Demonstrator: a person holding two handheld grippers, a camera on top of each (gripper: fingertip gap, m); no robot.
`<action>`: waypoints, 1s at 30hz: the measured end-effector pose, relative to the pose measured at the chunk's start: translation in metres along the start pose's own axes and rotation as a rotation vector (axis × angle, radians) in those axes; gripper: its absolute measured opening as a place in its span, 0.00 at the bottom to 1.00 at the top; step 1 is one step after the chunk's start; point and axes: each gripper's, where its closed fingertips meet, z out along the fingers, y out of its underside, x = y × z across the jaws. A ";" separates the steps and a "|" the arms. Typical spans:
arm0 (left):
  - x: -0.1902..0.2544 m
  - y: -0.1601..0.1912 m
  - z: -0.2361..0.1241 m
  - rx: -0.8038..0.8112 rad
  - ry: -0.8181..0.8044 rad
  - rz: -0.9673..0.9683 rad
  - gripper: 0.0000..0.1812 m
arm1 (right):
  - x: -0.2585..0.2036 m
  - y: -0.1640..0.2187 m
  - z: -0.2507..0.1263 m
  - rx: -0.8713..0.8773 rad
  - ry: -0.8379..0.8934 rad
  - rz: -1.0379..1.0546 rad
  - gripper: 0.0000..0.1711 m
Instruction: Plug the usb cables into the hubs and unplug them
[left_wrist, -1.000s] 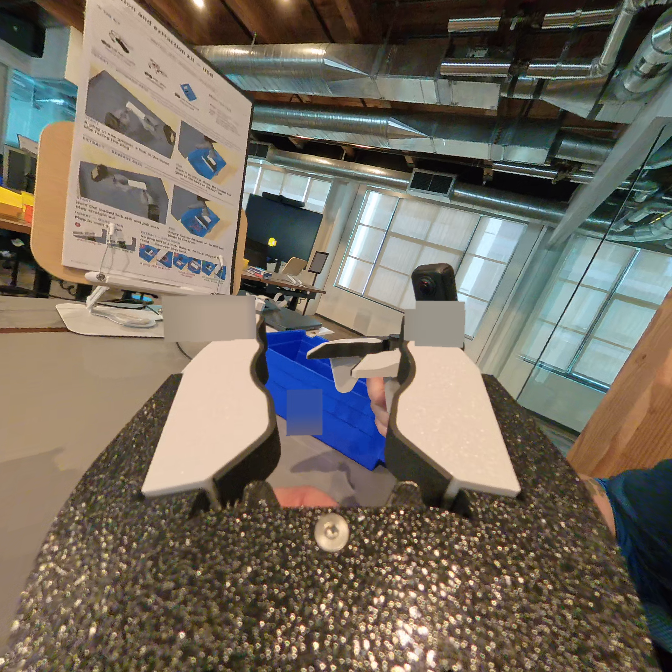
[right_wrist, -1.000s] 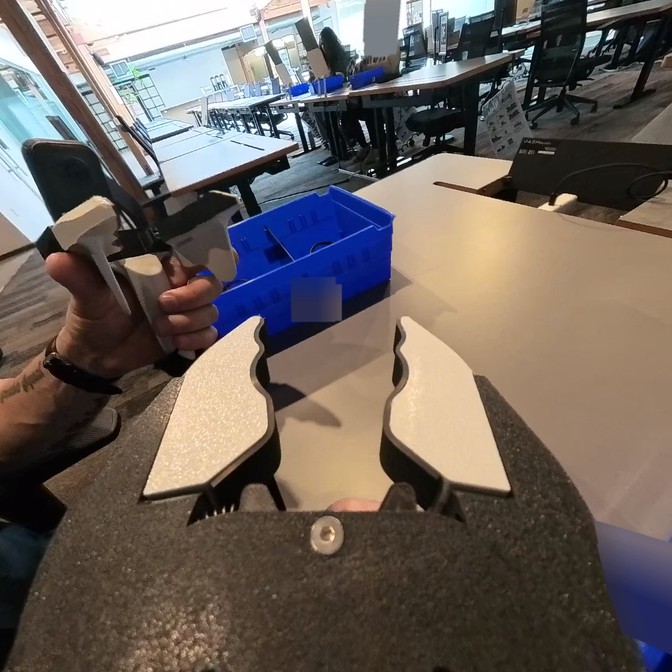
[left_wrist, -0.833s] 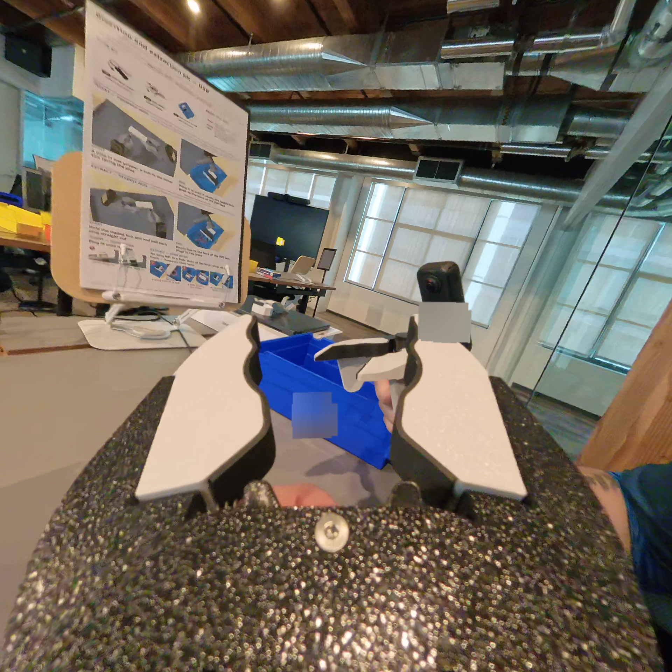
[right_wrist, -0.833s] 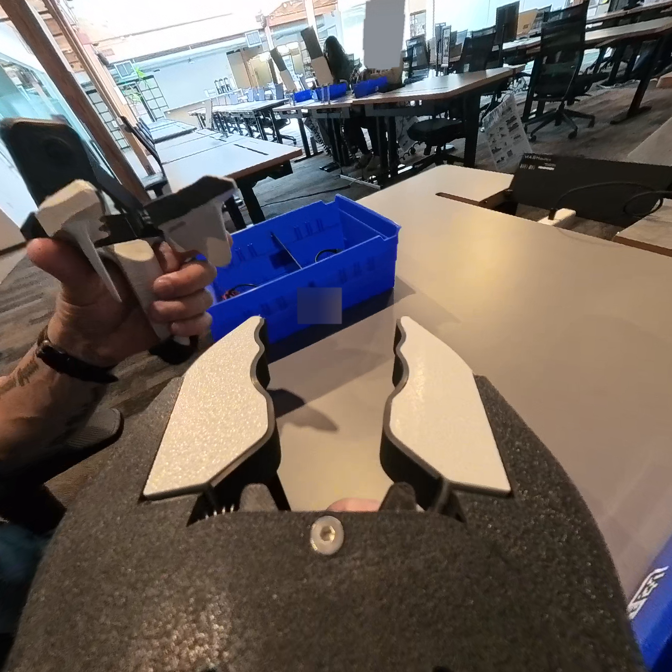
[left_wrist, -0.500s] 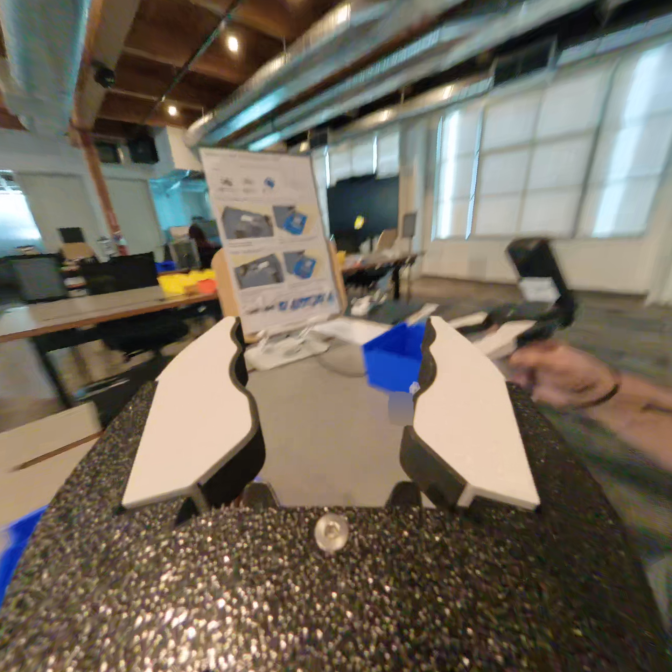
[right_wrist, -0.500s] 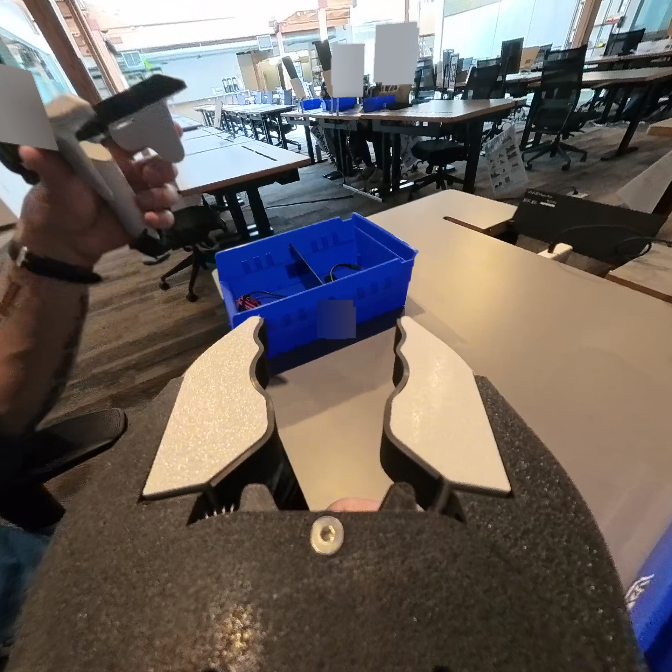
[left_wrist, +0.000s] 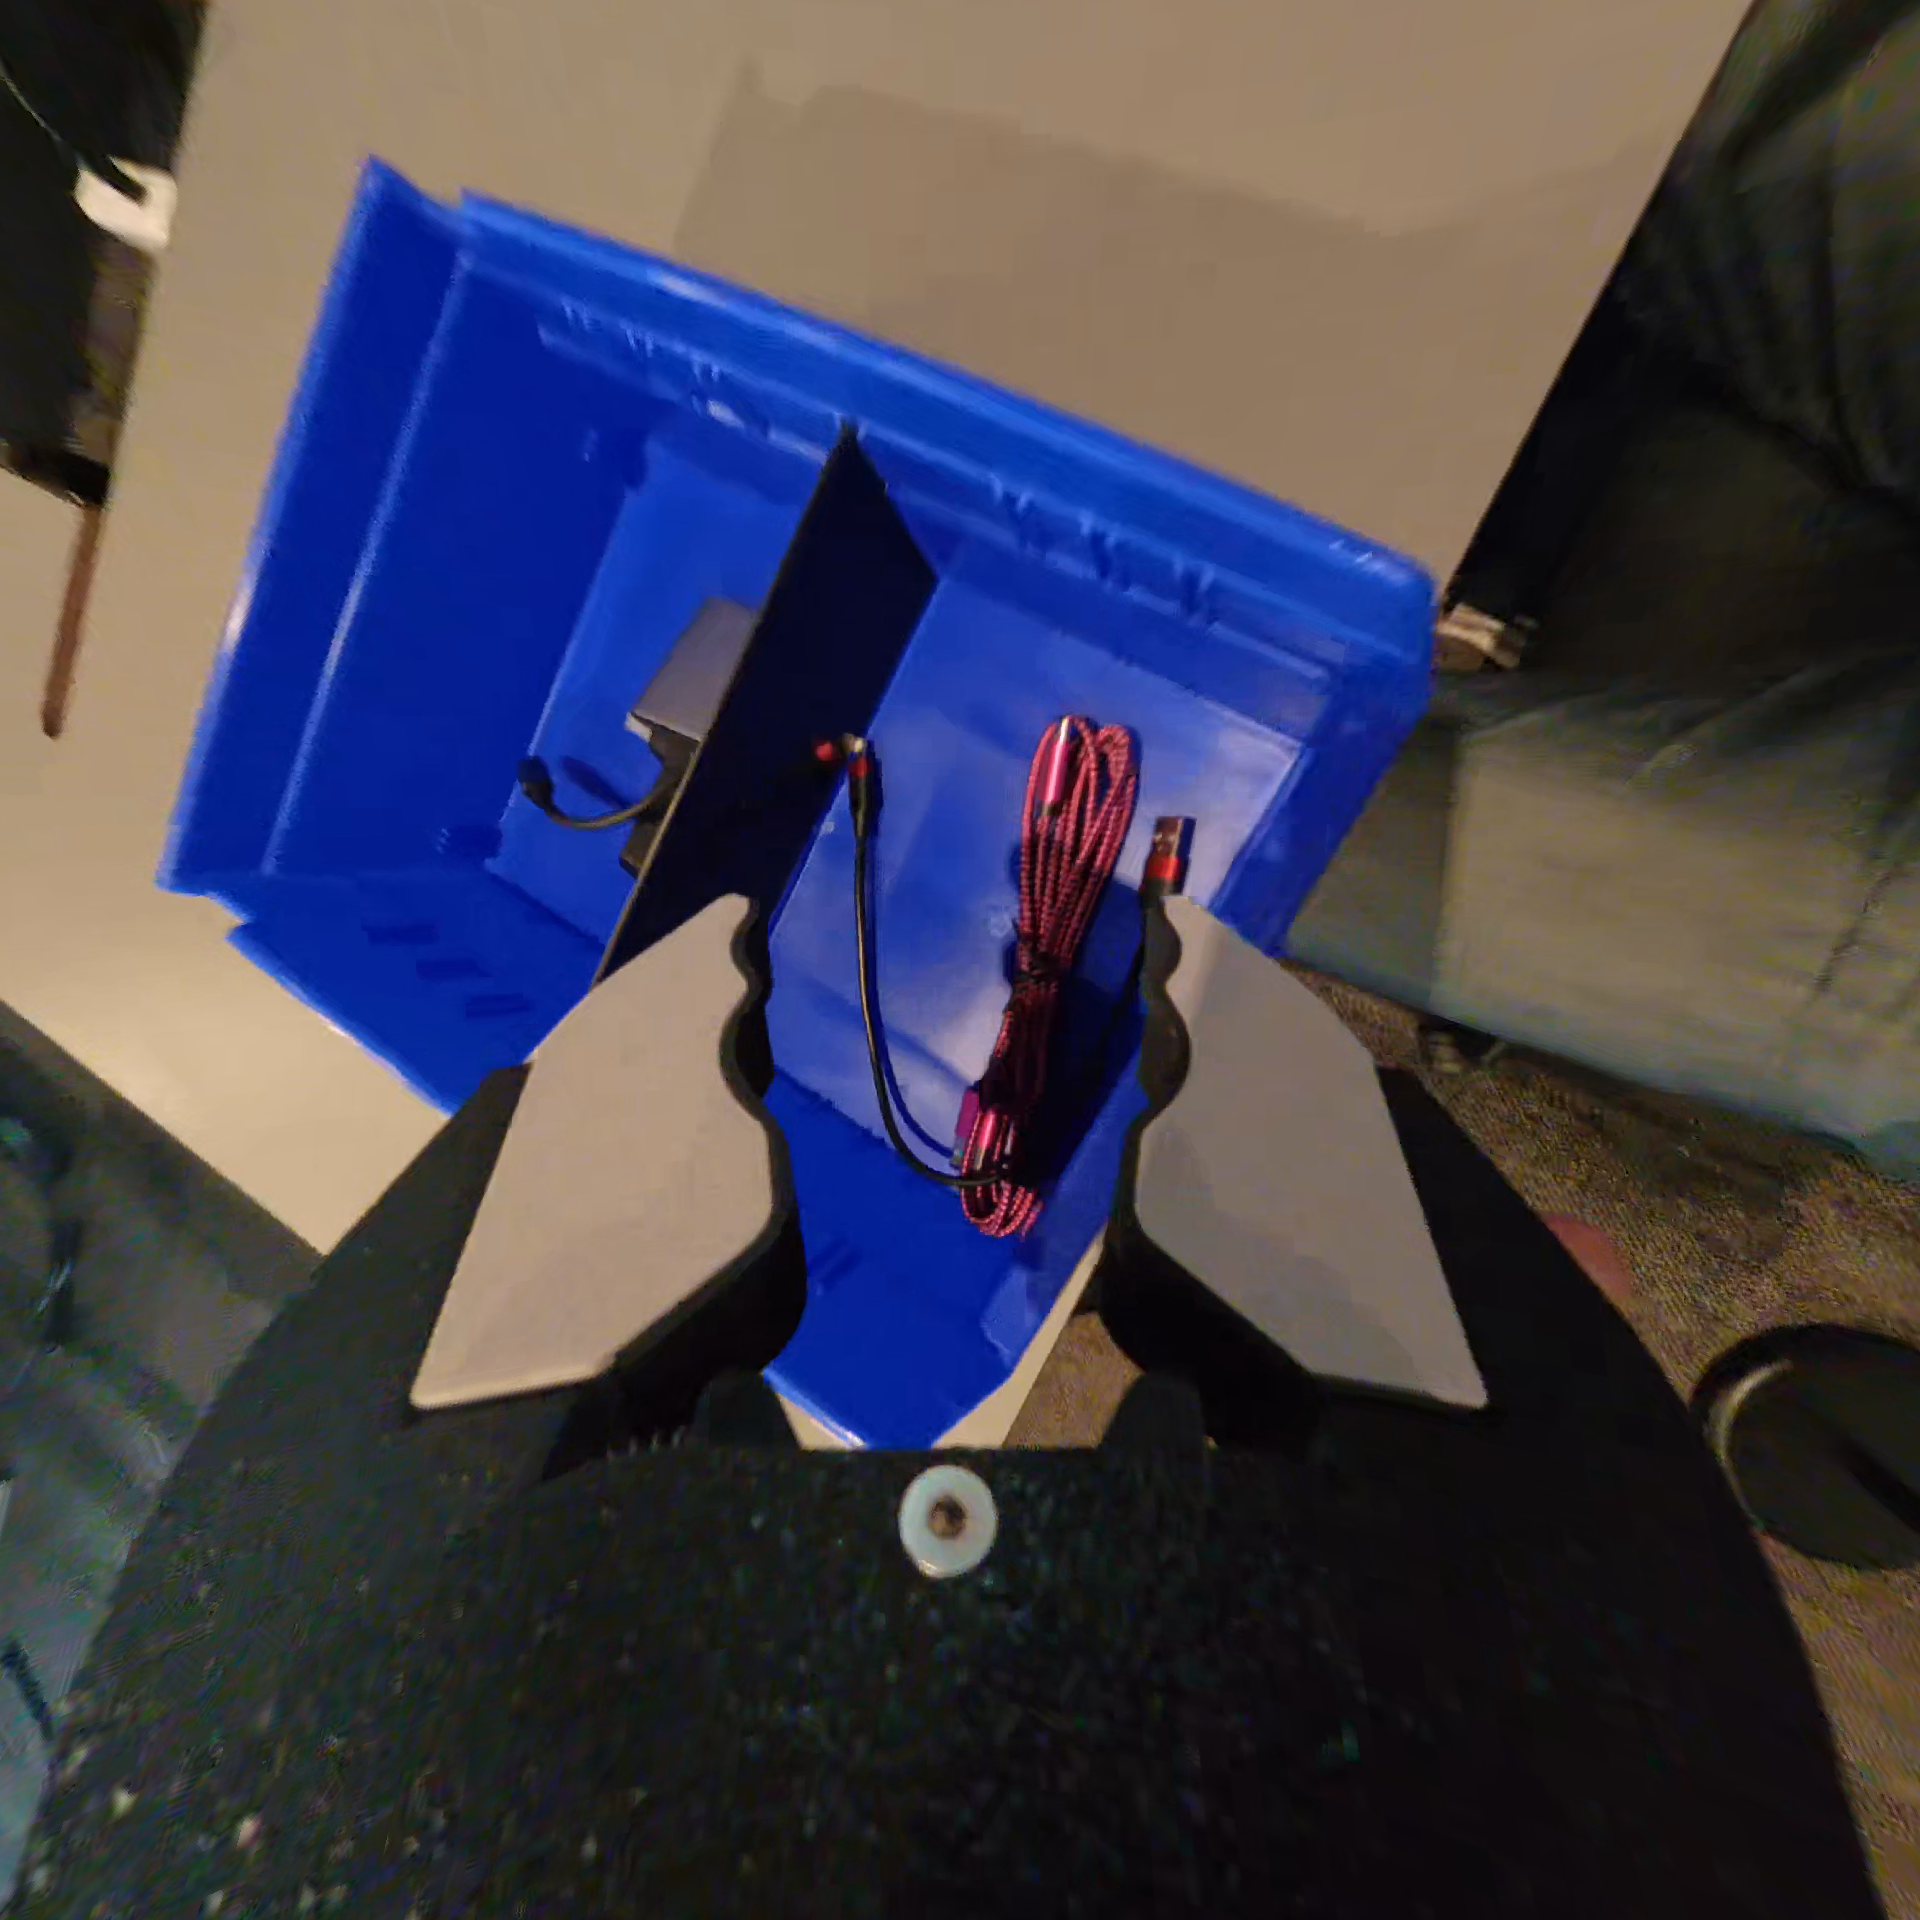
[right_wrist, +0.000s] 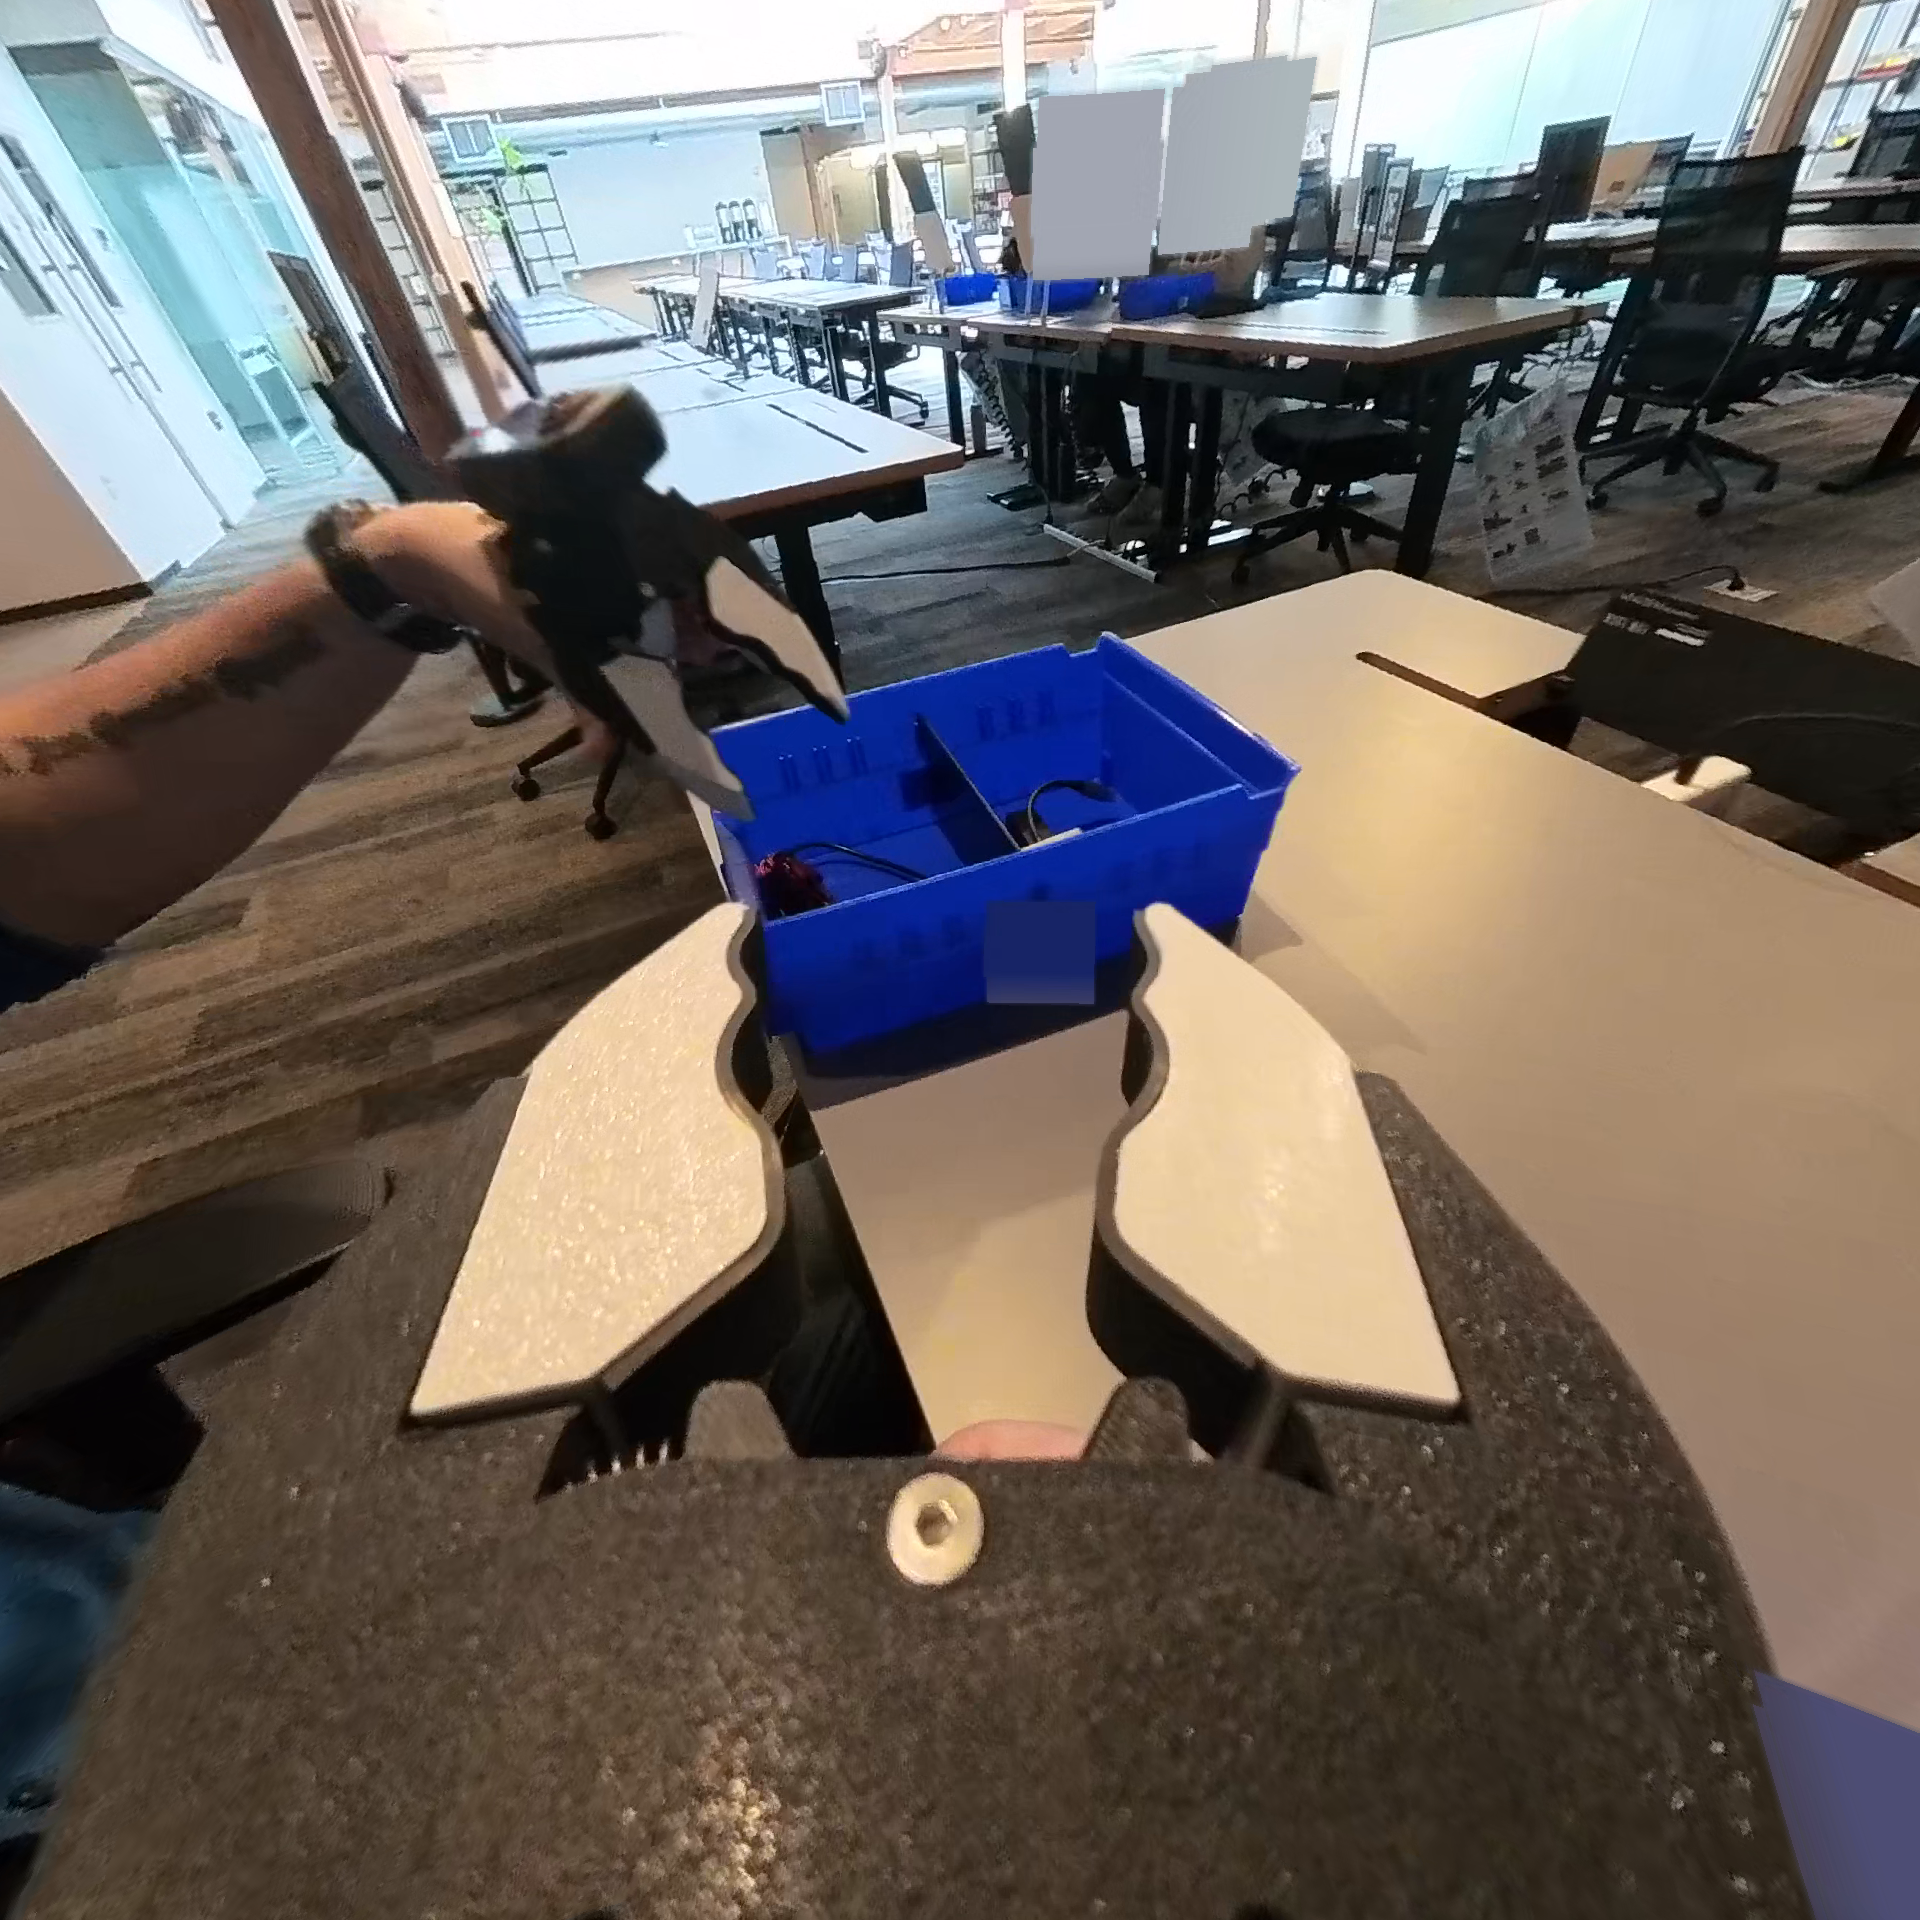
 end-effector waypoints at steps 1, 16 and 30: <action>-0.001 0.004 0.007 -0.011 0.017 -0.010 0.36 | -0.001 0.001 0.003 -0.005 -0.008 0.003 0.38; -0.027 -0.031 0.040 -0.007 0.186 0.018 0.31 | 0.014 0.021 0.019 -0.058 -0.044 0.046 0.38; -0.092 -0.012 0.126 -0.378 0.431 -0.175 0.32 | 0.048 0.031 -0.005 -0.051 0.022 0.098 0.38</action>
